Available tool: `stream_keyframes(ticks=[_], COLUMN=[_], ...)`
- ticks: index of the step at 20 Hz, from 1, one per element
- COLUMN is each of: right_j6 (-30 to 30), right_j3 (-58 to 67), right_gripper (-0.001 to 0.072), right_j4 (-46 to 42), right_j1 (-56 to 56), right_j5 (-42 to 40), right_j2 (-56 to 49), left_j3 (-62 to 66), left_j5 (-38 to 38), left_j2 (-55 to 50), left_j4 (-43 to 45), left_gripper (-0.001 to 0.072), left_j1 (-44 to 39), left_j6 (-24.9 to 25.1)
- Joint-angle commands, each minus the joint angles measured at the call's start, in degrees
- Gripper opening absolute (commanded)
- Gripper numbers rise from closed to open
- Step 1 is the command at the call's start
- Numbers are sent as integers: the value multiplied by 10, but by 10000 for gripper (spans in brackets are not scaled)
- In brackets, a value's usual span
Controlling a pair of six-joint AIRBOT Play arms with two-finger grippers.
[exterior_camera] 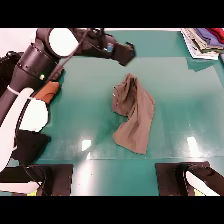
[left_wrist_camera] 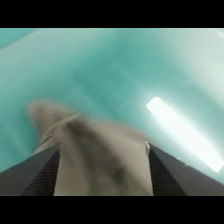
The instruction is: Fold the shirts.
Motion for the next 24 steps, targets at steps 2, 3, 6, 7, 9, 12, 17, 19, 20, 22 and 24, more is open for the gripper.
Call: stream_keyframes(ticks=[2,3,6,7,9,12,17,19,20,22,24], right_j6=[0,0,0,0,0,1,23,24,24,24,24], right_j3=[1,1,0,0,0,0,-1,-3,-21,-115,-274], right_gripper=[16,15,15,15,16,16,16,16,16,16,16], right_j4=[0,0,0,0,0,-1,0,1,1,1,1], right_j1=[0,0,0,0,0,0,-24,-48,-58,-81,-109], right_j5=[6,6,7,8,16,51,187,227,237,240,211], right_j2=[-1,-2,-3,-3,-3,-5,-46,-69,-73,-56,-18], left_j3=[-73,-104,-168,-172,-172,-172,-172,-170,-160,-120,-87], left_j5=[-56,-54,-28,-18,-7,31,69,65,52,15,0], left_j2=[-45,-61,-122,-146,-184,-212,-214,-211,-209,-199,-179], left_j4=[-92,-128,-195,-201,-208,-209,-205,-205,-204,-198,-182], left_gripper=[600,601,602,602,603,603,563,100,30,30,30], left_j1=[118,128,120,111,93,64,63,71,80,105,130], left_j6=[-31,-19,19,20,20,19,15,18,18,18,20])
